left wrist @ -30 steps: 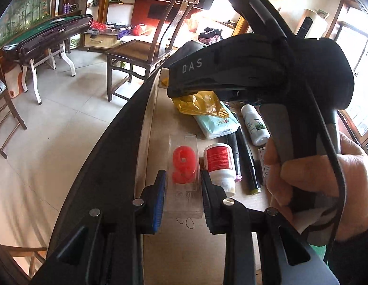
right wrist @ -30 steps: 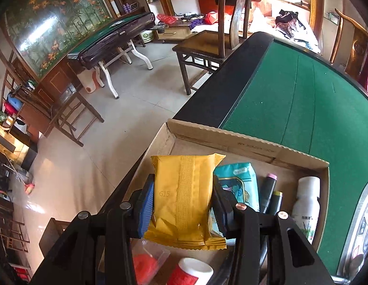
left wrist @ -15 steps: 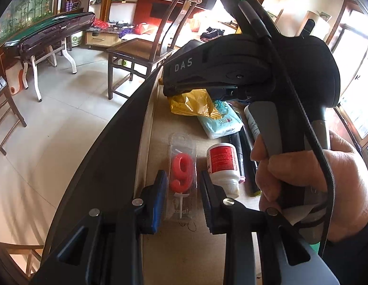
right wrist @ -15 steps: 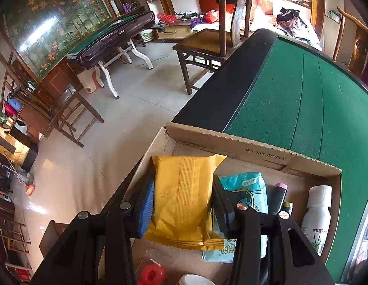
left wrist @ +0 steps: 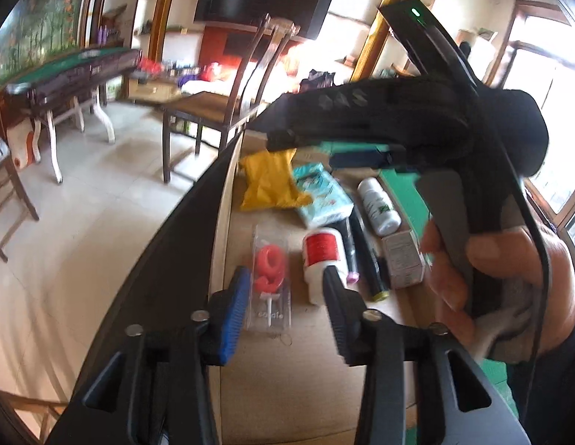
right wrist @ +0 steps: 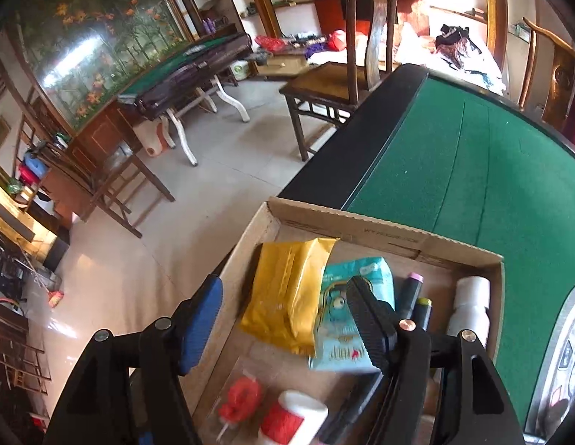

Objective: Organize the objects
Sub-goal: 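Lower candle box and packet into the tray and open both tools, then withdraw both tools from the tray back over the table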

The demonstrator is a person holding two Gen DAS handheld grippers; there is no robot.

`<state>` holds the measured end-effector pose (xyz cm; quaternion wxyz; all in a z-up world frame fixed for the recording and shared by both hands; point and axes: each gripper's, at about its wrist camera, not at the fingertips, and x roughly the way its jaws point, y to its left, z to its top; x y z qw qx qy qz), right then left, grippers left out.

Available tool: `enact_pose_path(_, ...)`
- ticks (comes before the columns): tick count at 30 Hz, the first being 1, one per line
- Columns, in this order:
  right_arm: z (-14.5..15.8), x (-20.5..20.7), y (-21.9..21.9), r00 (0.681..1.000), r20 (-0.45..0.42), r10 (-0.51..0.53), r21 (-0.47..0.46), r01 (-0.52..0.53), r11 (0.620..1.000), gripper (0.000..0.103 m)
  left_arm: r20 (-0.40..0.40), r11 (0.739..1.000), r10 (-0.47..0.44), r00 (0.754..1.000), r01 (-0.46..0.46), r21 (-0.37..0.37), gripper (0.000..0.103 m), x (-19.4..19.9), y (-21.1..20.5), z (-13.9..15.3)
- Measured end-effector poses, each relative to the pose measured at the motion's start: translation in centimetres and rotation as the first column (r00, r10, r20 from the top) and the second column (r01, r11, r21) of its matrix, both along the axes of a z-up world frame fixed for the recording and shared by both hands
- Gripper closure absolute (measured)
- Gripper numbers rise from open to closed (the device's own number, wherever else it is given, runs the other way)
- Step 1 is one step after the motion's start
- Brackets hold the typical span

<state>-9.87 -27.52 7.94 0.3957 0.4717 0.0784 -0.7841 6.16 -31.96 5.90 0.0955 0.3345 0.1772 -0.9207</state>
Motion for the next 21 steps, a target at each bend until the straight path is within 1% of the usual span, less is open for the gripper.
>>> enact_pose_path(1,0.5,0.6,1.0,1.0,-0.003,0.001,-0.016,-0.001,1.0,0.027,-0.031,1.0,0.007,0.999,-0.008,-0.02,0.044,0.2,0.3,0.3)
enact_pose_path(3,1.5,2.3,3.9,1.0,-0.008,0.002,-0.076,-0.003,0.997,0.025,-0.106,0.998,0.012,0.994,-0.019,-0.062,0.041,0.7,0.8,0.8)
enact_pose_path(5,2.1,3.9,7.2,1.0,-0.008,-0.003,-0.127,0.002,0.992,0.022,-0.143,0.993,0.008,0.99,-0.025,-0.118,0.041,0.6,1.2,0.9)
enact_pose_path(6,2.3,4.7,9.2,1.0,-0.006,-0.01,-0.153,0.009,0.988,0.02,-0.141,0.991,0.005,0.99,-0.023,-0.133,0.041,0.4,1.2,0.8)
enact_pose_path(8,2.4,6.0,13.3,0.999,-0.002,-0.036,-0.191,0.035,0.981,0.018,-0.117,0.992,-0.016,0.993,0.001,-0.127,0.041,-0.3,1.1,0.5)
enact_pose_path(11,2.2,7.0,18.4,0.997,0.004,-0.083,-0.214,0.082,0.973,0.018,-0.062,0.986,0.007,0.998,-0.017,-0.163,0.041,-0.9,1.3,-0.1)
enact_pose_path(13,1.9,7.3,21.3,0.992,-0.005,-0.124,-0.185,0.121,0.975,0.018,-0.039,0.984,0.031,0.999,-0.037,-0.176,0.041,-0.7,1.3,-0.1)
enact_pose_path(15,1.6,7.3,24.1,0.988,0.007,-0.156,-0.177,0.155,0.972,0.017,-0.037,0.986,0.047,0.998,-0.053,-0.158,0.041,0.2,1.1,-0.2)
enact_pose_path(16,1.4,7.3,25.5,0.985,0.017,-0.172,-0.175,0.172,0.969,0.017,-0.033,0.987,0.047,0.998,-0.052,-0.151,0.041,0.6,1.1,-0.4)
enact_pose_path(19,0.8,7.0,28.6,0.978,0.043,-0.206,-0.179,0.21,0.961,0.017,0.007,0.983,0.05,0.999,-0.048,-0.176,0.041,1.3,1.7,-0.9)
enact_pose_path(21,0.2,6.8,30.1,0.974,0.063,-0.219,-0.178,0.226,0.958,0.017,-0.006,0.982,0.033,0.999,-0.034,-0.185,0.041,2.3,2.3,-0.6)
